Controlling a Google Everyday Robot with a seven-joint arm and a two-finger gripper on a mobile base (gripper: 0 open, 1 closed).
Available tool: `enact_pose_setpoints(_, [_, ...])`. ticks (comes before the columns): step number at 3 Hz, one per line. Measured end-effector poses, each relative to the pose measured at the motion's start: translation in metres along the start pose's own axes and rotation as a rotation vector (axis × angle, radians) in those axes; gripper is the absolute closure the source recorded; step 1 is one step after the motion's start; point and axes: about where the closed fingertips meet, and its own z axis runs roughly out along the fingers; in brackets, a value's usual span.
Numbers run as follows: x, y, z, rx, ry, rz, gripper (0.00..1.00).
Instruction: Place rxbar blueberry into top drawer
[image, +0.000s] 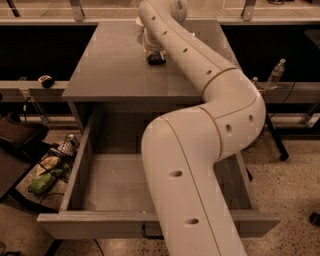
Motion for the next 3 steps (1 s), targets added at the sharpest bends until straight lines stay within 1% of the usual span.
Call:
enact_pose_setpoints(1, [-0.018,-0.015,-0.036,0.049,-0.025,-0.042,1.0])
enact_pose_setpoints(2, [-0.031,-0.036,-0.096,0.107,-0.037,-0.087,1.0])
enact_pose_setpoints(3, [-0.019,-0.056,-0.149,0.114,-0.011,-0.101,1.0])
